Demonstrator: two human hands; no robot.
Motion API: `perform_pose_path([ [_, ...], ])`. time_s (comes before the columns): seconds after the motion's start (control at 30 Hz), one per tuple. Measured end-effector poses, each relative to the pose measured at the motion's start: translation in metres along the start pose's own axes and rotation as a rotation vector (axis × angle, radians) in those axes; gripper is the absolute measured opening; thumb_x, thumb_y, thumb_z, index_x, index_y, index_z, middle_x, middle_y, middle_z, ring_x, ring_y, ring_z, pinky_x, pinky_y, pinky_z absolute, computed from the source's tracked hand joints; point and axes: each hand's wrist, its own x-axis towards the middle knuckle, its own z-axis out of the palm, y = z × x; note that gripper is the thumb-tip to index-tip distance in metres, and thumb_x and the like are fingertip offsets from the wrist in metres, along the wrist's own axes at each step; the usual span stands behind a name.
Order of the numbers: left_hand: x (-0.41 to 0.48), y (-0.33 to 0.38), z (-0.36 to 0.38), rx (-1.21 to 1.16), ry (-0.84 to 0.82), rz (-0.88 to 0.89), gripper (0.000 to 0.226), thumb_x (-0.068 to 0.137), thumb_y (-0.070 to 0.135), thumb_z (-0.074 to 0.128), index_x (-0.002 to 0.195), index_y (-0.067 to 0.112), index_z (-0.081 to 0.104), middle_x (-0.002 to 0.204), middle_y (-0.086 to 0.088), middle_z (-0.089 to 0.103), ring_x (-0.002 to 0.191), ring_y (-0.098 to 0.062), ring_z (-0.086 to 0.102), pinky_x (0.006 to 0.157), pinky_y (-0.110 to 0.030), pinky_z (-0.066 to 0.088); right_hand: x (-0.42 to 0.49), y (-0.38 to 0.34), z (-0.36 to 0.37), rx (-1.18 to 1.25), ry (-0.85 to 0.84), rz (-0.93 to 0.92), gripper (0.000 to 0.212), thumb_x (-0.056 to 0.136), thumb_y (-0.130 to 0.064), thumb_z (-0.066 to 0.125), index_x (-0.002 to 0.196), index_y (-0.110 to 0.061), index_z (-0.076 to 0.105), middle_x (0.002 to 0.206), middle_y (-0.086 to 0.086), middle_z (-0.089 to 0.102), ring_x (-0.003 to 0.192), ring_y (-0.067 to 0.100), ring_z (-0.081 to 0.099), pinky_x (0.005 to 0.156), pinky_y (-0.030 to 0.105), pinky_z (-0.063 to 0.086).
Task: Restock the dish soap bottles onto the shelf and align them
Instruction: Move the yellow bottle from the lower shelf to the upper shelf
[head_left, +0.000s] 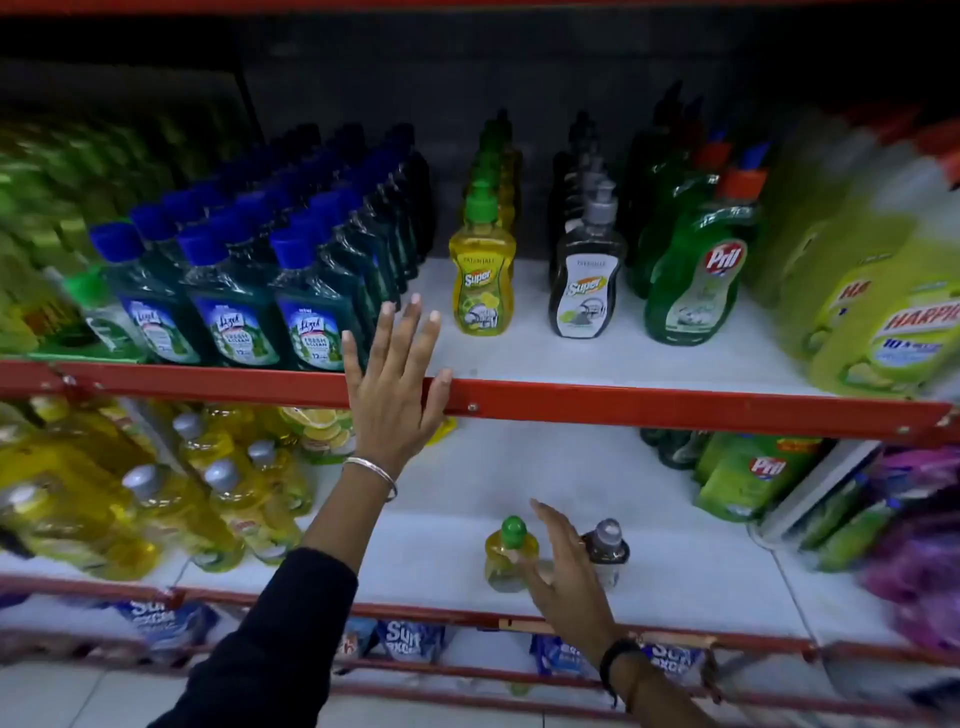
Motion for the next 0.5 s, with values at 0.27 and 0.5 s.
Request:
perform_pose_path([
  [0.27,0.000,-0.007,0.016,0.148,0.121,0.042,0.056,0.102,0.044,0.024,0.153,0.020,0.026,0.152,0.000,0.039,0.149,-0.014,0.014,0.121,-0.047,0.000,0.009,0.021,0.025,0.172,-0.040,0.205,0.055,0.082,-0.002,0.067,0.119,-0.033,0.041,0.119,0.001,0.059,0.104,-0.004,0.058,0.097,0.019,0.045],
  [0.5,0.001,-0.010,0.018,0.185,0.155,0.086,0.052,0.102,0.043,0.026,0.148,0.021,0.040,0.149,-0.001,0.046,0.149,-0.018,0.019,0.121,-0.048,0.004,0.006,0.013,0.018,0.377,0.049,0.254,0.044,0.072,-0.012,0.079,0.106,-0.029,0.057,0.105,-0.003,0.069,0.097,0.015,0.065,0.084,0.022,0.052],
])
